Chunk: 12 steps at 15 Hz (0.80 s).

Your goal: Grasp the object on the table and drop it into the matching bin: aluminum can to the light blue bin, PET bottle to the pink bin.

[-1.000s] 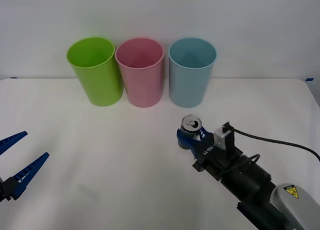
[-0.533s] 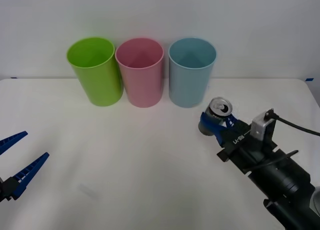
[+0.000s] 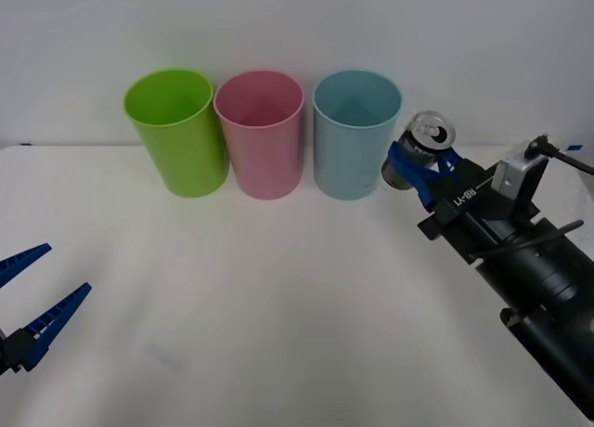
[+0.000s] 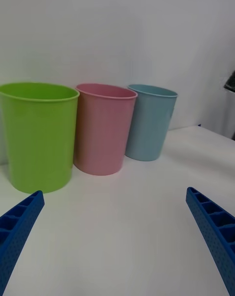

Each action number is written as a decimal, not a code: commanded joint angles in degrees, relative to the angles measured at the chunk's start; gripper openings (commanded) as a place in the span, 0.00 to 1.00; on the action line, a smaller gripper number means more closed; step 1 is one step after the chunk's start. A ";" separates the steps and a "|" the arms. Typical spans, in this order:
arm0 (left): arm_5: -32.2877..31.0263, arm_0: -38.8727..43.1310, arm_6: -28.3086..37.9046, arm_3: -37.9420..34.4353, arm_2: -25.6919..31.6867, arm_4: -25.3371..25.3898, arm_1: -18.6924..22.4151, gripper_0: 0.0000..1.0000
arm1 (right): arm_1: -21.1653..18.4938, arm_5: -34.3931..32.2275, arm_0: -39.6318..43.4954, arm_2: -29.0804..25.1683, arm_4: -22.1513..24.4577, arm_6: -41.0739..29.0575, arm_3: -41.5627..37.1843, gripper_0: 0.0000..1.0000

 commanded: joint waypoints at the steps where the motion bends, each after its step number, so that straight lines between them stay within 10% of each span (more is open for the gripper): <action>1: 0.00 0.00 0.00 0.00 0.00 0.00 0.00 1.00 | -0.54 0.28 -6.55 -0.20 0.06 -1.08 5.05 0.00; 12: 0.00 0.00 0.00 0.00 0.00 0.00 0.00 1.00 | 4.82 0.64 -31.24 -1.78 7.61 -4.51 32.73 0.00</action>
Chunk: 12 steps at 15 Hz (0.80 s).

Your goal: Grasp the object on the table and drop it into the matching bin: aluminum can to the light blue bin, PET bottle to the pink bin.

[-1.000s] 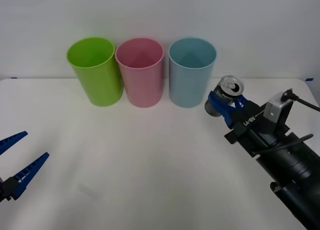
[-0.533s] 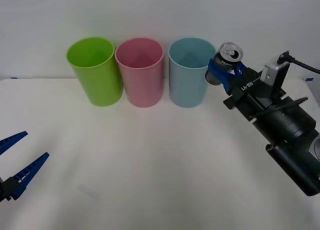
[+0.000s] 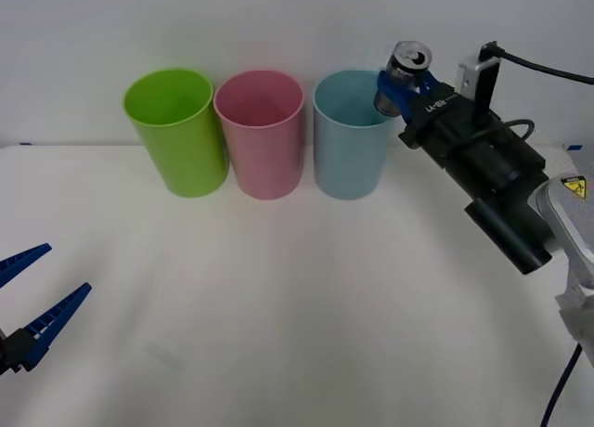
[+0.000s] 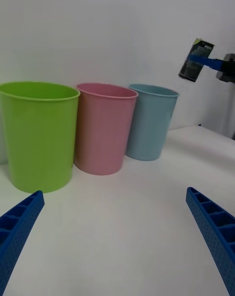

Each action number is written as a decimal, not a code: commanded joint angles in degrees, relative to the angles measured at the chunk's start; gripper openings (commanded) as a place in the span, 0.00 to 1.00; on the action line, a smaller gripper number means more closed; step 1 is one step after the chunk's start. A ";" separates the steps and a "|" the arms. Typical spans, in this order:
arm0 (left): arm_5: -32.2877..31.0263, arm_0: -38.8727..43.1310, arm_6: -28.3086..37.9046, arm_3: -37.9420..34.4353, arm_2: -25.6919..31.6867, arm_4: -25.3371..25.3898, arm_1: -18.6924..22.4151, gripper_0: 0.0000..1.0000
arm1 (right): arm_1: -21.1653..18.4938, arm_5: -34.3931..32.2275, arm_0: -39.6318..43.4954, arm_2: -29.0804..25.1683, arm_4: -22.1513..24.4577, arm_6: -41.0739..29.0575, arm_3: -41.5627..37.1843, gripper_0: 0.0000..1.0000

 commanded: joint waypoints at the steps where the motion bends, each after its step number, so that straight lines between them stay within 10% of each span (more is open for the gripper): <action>1: 0.00 0.00 0.00 0.00 0.00 0.00 0.00 1.00 | 4.13 0.00 -5.79 -2.07 4.51 -0.63 7.21 0.00; 12: 0.00 0.00 0.00 0.00 0.00 0.00 0.00 1.00 | 11.86 0.17 -13.53 -6.12 14.00 -0.80 18.11 0.00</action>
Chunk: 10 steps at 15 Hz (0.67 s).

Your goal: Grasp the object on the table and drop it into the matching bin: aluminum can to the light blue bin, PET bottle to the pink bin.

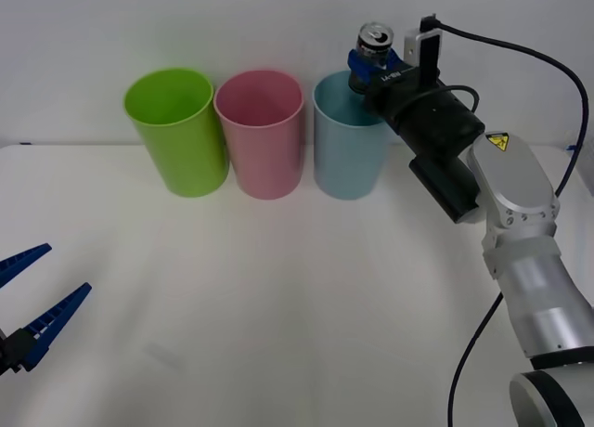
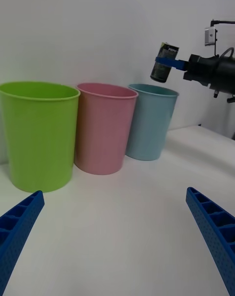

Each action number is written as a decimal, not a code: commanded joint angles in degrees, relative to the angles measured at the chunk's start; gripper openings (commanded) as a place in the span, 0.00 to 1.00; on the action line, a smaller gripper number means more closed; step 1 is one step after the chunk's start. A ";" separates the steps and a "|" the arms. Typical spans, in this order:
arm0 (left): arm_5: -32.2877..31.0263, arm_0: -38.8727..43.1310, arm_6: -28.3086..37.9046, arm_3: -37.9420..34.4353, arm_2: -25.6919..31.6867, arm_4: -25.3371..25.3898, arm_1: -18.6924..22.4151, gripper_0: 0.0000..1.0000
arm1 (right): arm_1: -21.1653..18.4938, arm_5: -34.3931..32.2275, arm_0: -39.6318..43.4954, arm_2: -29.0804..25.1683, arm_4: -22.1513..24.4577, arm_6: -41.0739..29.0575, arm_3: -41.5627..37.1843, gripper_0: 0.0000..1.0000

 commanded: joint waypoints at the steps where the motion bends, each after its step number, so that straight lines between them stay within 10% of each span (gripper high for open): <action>1: 0.00 0.00 0.00 0.00 0.00 0.00 0.00 1.00 | 0.02 0.01 0.08 0.00 0.12 0.09 0.01 0.03; 3: 0.00 0.00 0.00 0.00 0.00 0.00 0.00 1.00 | 0.02 0.01 0.16 -0.09 0.12 0.36 0.01 0.97; 10: 0.00 0.00 0.00 0.00 0.00 0.00 0.00 1.00 | 0.02 -0.70 1.66 0.00 0.12 0.71 -1.40 1.00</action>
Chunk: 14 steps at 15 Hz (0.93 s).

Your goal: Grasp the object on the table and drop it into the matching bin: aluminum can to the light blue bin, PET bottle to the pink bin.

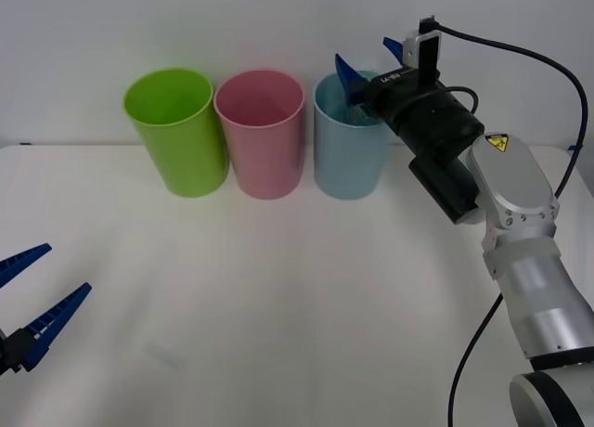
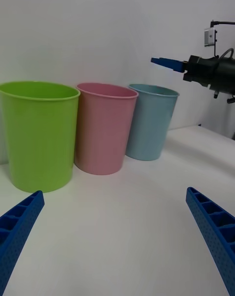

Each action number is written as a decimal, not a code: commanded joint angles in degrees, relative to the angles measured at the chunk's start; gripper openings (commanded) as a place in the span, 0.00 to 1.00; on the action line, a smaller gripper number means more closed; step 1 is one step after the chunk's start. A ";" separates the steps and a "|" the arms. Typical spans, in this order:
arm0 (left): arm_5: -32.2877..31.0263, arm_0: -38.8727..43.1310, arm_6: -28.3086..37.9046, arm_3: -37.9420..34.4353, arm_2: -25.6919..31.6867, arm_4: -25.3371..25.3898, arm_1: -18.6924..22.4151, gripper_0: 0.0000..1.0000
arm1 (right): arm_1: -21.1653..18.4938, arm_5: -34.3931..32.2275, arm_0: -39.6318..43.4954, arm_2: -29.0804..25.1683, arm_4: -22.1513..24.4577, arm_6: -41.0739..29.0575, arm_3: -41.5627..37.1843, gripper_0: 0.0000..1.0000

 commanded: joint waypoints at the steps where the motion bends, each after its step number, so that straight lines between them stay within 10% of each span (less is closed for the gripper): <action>1: 0.00 0.00 0.00 0.00 0.00 0.00 0.00 1.00 | -0.11 -0.61 2.78 0.10 0.00 0.12 -3.01 1.00; 14: 0.00 0.00 0.00 0.00 0.00 0.00 0.00 1.00 | -14.09 -4.12 28.80 5.37 -11.61 -0.05 -30.43 1.00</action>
